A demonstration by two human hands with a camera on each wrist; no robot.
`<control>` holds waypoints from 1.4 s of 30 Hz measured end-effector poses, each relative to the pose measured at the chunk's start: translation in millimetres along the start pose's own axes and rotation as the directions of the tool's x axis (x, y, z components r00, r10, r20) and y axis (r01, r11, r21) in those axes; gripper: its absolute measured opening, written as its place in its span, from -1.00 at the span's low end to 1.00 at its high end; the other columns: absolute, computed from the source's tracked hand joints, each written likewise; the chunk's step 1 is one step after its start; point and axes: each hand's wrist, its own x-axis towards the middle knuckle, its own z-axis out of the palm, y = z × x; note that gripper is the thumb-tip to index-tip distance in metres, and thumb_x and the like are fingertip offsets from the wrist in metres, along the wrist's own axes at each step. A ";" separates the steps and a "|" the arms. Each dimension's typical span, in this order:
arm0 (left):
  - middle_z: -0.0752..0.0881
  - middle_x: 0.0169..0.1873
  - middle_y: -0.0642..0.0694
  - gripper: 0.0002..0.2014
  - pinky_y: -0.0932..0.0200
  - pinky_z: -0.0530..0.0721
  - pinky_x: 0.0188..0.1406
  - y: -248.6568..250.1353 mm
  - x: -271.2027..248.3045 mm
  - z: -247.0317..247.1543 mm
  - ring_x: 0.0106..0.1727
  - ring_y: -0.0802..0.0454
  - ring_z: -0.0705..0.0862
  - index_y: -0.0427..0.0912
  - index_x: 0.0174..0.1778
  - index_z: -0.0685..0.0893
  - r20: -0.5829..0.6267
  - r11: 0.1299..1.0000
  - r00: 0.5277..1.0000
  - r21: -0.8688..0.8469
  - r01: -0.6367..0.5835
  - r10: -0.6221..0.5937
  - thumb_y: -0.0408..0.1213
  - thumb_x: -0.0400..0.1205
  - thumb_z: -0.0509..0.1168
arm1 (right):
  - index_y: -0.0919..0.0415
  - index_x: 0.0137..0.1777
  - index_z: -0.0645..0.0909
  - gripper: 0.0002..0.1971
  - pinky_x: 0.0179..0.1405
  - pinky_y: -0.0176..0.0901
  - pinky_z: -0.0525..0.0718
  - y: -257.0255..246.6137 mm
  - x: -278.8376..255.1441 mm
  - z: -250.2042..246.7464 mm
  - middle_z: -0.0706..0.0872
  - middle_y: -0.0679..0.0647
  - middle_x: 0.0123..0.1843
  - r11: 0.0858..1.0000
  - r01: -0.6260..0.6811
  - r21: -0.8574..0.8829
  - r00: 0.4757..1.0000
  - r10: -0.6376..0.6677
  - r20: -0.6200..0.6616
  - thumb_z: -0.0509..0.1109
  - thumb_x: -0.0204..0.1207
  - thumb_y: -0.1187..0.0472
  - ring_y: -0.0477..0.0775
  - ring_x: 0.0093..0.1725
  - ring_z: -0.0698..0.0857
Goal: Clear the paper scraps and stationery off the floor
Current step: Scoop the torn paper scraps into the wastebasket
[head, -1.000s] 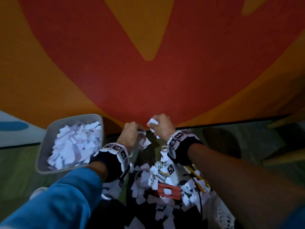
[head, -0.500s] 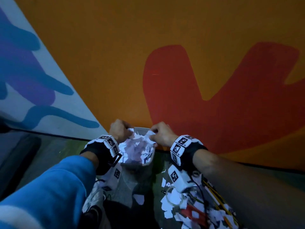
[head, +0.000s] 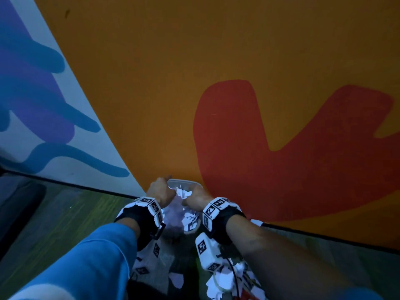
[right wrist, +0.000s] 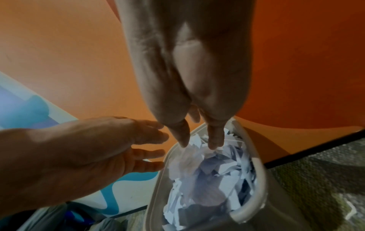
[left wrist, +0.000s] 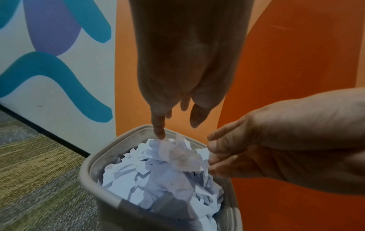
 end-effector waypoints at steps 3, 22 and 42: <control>0.70 0.35 -0.24 -0.36 0.09 0.80 -0.09 -0.4 2.2 7.0 -0.04 -0.12 0.80 -0.05 0.59 0.48 0.004 1.000 1.000 0.012 -0.012 0.012 -0.39 0.53 0.29 | 0.08 0.58 0.41 -0.40 0.00 -0.02 0.72 8.1 -0.6 -3.0 0.69 0.21 0.27 0.999 -0.035 -0.028 0.999 0.036 0.034 0.38 0.54 0.36 0.21 0.19 0.72; 0.77 -0.11 -0.02 -0.83 0.22 0.60 -0.02 63.9 -41.3 67.9 -0.03 0.03 0.74 -0.14 0.11 0.77 0.076 0.945 0.947 -0.129 -0.301 0.312 -0.34 0.64 0.35 | 0.33 0.11 0.68 -0.80 -0.40 -0.12 0.64 95.9 -55.7 -86.5 0.73 0.17 -0.36 0.993 -0.052 -0.107 0.991 0.065 0.118 0.50 0.51 0.36 0.07 -0.45 0.66; 0.84 -0.10 -0.12 -0.83 0.20 0.69 0.06 44.4 -133.5 296.7 -0.03 -0.07 0.77 -0.13 -0.11 0.86 0.608 0.968 0.772 0.017 -0.249 0.188 -0.37 0.58 0.34 | 0.20 -0.57 0.59 -0.67 -0.38 -0.06 0.75 376.1 -140.2 -25.4 0.64 0.09 -0.59 0.896 -0.430 -0.108 0.903 0.427 -0.051 0.50 0.41 0.37 0.15 -0.47 0.73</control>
